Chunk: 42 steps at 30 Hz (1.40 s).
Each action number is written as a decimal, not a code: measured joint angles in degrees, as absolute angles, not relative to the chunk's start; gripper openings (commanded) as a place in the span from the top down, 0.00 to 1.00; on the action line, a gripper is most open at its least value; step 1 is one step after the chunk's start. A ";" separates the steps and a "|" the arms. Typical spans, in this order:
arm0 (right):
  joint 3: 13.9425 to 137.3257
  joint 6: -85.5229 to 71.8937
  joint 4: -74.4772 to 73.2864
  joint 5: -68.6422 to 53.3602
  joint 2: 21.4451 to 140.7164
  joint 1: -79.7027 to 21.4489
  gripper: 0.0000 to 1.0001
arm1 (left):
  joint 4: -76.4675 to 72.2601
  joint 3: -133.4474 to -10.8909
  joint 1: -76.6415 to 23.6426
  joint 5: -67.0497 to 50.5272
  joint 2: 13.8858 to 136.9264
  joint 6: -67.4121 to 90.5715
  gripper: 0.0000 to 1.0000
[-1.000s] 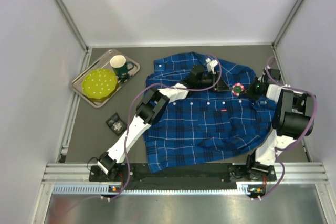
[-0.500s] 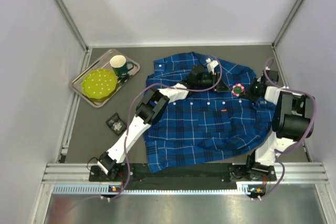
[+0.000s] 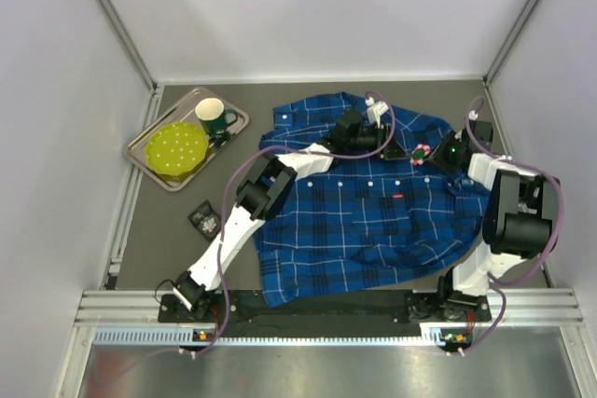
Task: Remove the brooch from the garment
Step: Place the brooch on the flattened clothing, then pick up the brooch from the flattened clothing.
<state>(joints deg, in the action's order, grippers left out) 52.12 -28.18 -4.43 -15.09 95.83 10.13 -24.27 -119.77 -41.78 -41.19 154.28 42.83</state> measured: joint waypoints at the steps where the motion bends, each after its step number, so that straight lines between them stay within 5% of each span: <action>1: 52.14 -28.14 -3.95 -15.09 95.70 10.13 0.58 | -24.27 -119.77 -41.78 -41.15 153.80 42.83 0.50; 19: 60.03 -24.25 2.17 -19.11 99.35 0.82 0.50 | -15.11 -112.86 -41.15 -35.86 145.03 40.01 0.51; 26: 62.94 -30.72 3.18 -25.78 104.66 1.30 0.50 | -14.26 -104.97 -40.45 -30.63 135.70 36.58 0.33; 31: 62.19 -36.47 3.46 -27.62 101.12 5.78 0.49 | -12.36 -105.45 -41.67 -26.13 134.52 29.65 0.30; 42: 56.82 -39.22 4.14 -27.62 95.81 13.76 0.57 | -4.78 -122.67 -48.93 -22.85 141.27 12.58 0.48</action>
